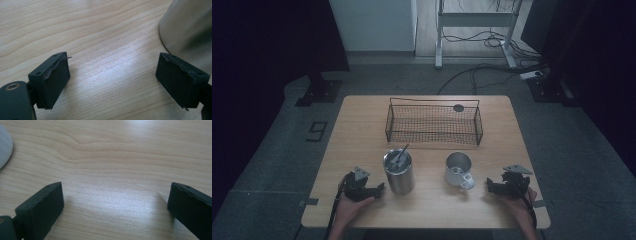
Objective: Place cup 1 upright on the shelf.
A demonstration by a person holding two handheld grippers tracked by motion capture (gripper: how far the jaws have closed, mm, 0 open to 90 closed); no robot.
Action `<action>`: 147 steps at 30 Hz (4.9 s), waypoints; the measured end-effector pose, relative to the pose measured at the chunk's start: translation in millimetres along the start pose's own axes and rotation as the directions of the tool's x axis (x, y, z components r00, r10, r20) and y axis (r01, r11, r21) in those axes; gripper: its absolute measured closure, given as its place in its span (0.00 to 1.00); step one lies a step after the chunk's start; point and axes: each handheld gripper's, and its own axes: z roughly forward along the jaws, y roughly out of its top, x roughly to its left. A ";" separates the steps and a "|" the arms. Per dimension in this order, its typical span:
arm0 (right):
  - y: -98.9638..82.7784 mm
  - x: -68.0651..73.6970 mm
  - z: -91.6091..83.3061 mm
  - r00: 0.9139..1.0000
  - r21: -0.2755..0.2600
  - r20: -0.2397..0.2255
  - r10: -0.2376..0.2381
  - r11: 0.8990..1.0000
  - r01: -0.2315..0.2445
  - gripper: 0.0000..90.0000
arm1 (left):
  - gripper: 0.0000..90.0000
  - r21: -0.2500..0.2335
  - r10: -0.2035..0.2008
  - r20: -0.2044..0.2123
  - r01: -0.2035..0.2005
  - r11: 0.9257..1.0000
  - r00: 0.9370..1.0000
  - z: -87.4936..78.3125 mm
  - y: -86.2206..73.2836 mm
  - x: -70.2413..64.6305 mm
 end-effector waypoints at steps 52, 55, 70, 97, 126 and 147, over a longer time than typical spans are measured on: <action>0.3 -5.4 0.0 1.000 -0.007 0.005 0.007 1.000 -0.007 0.03 | 0.16 -0.153 -0.071 0.049 0.078 0.985 0.996 -49.4 12.5 1.9; 0.3 -5.3 0.0 1.000 -0.006 0.006 0.009 1.000 -0.009 0.03 | 0.16 -0.171 -0.062 0.056 0.071 0.983 0.996 -56.4 15.1 -1.3; 0.6 -5.6 0.2 1.000 -0.006 0.008 0.014 1.000 -0.014 0.03 | 0.16 -0.229 0.013 0.133 0.018 0.973 0.991 -82.2 26.0 -24.4; 0.6 -5.6 0.2 1.000 -0.006 0.008 0.014 1.000 -0.014 0.03 | 0.07 -0.252 0.110 0.236 -0.049 0.967 0.966 -84.5 33.3 -52.7; 0.6 -5.6 0.2 1.000 -0.006 0.008 0.014 1.000 -0.014 0.03 | 0.02 -0.238 0.116 0.234 -0.059 0.970 0.965 -59.9 56.0 -59.6; 0.5 -5.6 0.1 1.000 -0.006 0.008 0.015 1.000 -0.015 0.03 | 0.04 -0.242 0.116 0.230 -0.058 0.968 0.966 -43.1 67.0 -63.0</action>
